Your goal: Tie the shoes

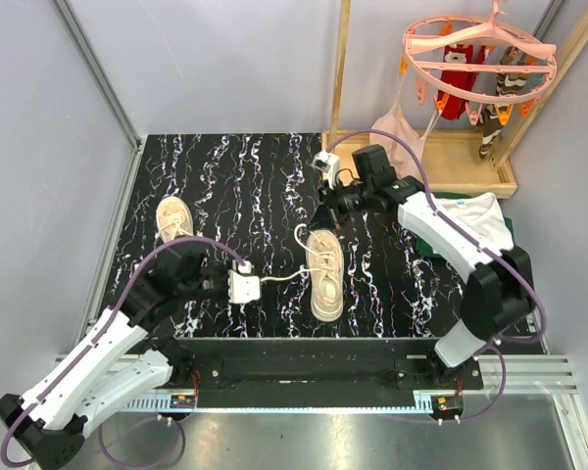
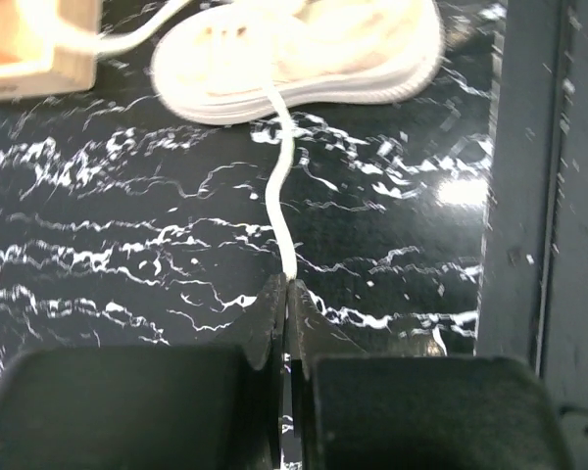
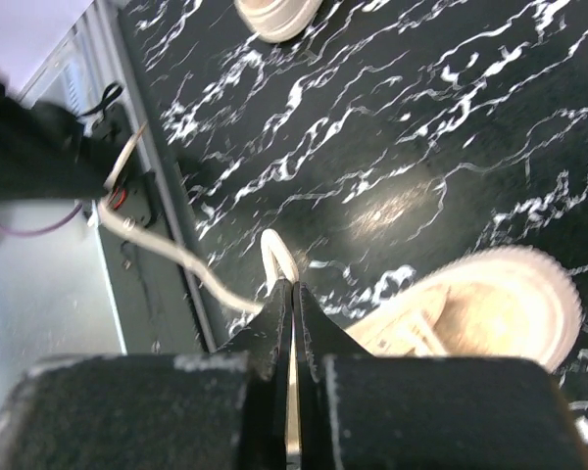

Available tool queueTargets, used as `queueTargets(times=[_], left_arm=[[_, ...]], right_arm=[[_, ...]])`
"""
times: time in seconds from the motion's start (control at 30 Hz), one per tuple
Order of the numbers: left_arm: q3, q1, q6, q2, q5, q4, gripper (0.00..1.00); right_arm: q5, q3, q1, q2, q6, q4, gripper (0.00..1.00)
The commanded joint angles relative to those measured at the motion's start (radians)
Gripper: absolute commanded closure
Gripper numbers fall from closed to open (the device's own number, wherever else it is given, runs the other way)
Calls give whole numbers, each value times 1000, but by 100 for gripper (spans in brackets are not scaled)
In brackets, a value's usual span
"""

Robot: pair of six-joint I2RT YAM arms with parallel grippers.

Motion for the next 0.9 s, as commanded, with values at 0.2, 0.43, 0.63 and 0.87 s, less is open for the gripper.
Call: queueTargets(times=[0.2, 0.43, 0.63, 0.87], left_arm=[[18, -43, 180, 29, 136, -160, 100], [41, -76, 168, 75, 163, -159, 100], [71, -82, 131, 107, 179, -147, 100], [136, -67, -173, 224, 66, 52, 100]], right_arm=[[71, 143, 123, 233, 45, 147, 100], [50, 123, 188, 316, 51, 137, 88], [17, 155, 185, 278, 56, 48, 25], [14, 177, 70, 166, 62, -4, 20]])
